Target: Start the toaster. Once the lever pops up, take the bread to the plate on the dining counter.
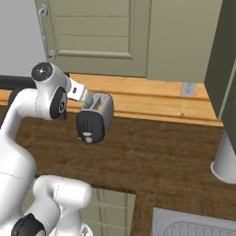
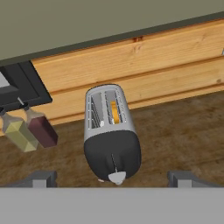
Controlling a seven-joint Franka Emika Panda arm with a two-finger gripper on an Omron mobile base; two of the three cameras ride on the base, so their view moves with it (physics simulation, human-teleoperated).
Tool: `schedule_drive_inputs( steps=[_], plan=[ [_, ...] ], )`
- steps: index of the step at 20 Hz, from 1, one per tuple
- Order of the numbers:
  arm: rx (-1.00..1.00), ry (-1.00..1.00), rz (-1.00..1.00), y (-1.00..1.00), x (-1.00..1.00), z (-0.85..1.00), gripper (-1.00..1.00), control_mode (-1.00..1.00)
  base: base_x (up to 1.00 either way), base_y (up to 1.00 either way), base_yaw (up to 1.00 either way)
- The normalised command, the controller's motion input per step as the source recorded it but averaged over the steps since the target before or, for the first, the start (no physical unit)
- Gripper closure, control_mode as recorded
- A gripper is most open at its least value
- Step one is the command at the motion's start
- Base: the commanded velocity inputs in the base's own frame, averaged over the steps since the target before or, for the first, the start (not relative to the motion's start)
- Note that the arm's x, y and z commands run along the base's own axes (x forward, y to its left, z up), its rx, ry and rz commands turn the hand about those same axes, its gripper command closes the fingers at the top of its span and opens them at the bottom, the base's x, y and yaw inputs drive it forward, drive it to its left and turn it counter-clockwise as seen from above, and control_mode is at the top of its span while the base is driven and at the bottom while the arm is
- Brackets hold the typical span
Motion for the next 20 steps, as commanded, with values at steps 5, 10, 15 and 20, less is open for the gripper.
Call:
schedule_drive_inputs(
  steps=[5,10,15,20],
  plan=[
    [0.00,0.00,0.00,0.00,0.00,0.00,-1.00,-1.00,0.00,0.00,0.00],
    [0.00,0.00,0.00,0.00,0.00,0.00,-1.00,-1.00,0.00,0.00,0.00],
    [0.00,0.00,0.00,0.00,0.00,0.00,-1.00,-1.00,0.00,0.00,0.00],
    [0.00,0.00,0.00,0.00,0.00,0.00,-1.00,-1.00,0.00,0.00,0.00]
  ],
)
